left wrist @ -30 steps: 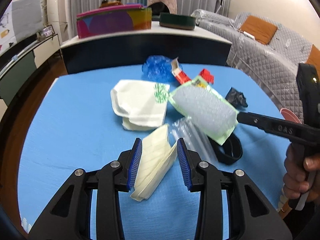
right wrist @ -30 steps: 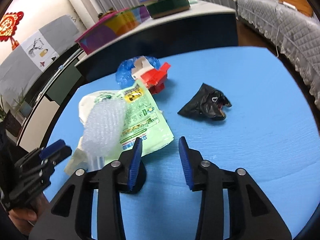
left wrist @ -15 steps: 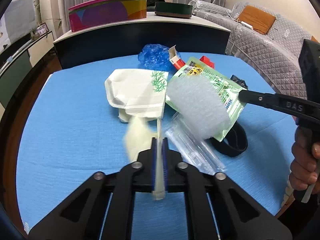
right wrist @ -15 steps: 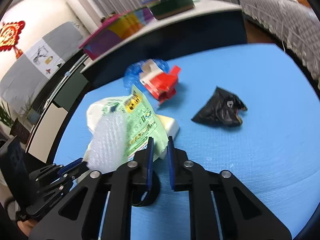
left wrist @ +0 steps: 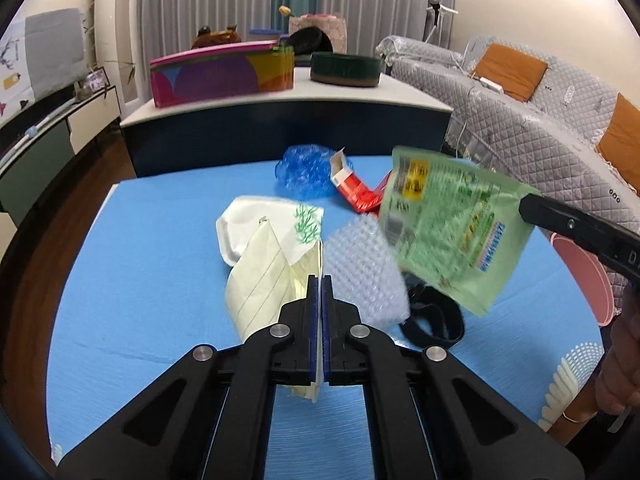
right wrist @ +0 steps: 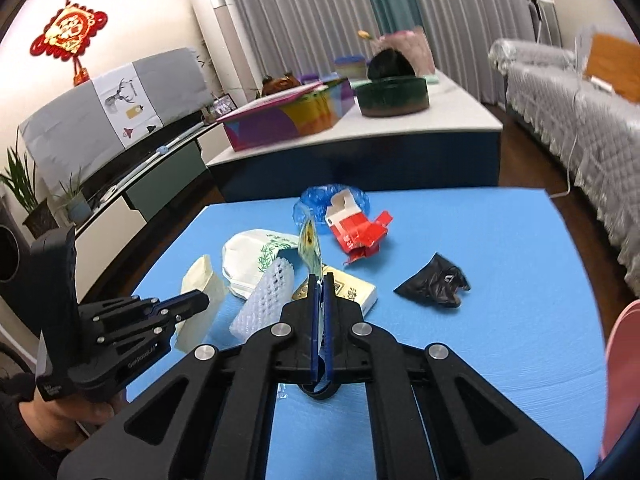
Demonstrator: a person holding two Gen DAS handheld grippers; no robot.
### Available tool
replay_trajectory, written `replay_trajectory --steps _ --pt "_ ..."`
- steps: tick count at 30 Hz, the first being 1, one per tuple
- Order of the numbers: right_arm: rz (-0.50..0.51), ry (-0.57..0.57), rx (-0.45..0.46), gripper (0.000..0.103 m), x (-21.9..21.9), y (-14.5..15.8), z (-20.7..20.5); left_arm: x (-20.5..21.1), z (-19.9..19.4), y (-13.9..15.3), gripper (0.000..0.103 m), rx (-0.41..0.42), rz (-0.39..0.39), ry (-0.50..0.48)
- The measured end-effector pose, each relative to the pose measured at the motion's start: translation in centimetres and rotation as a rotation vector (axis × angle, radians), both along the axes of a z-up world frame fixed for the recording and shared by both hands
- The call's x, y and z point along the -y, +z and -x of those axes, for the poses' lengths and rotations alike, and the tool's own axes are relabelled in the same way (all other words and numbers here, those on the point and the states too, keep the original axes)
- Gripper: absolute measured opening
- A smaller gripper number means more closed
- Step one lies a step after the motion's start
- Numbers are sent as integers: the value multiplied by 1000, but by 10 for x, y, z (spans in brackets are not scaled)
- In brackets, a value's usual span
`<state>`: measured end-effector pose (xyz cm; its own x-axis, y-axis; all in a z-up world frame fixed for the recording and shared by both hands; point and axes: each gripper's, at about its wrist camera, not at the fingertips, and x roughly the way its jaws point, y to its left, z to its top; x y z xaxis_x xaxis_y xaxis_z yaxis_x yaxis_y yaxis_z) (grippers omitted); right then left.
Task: Collect trash
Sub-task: 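Grasp the paper bag with the left tool while the right tool grasps the green pouch, then carry the paper bag and green pouch over the pink basin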
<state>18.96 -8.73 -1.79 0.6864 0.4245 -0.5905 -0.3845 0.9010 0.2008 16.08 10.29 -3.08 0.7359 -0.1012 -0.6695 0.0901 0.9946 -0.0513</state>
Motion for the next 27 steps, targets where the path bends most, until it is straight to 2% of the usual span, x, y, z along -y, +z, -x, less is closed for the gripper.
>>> replay_trajectory --steps 16,27 --pt "69 -52 98 2 23 28 33 26 8 27 1 88 26 -28" --pt "103 -117 143 2 52 42 49 63 5 40 1 131 46 -90"
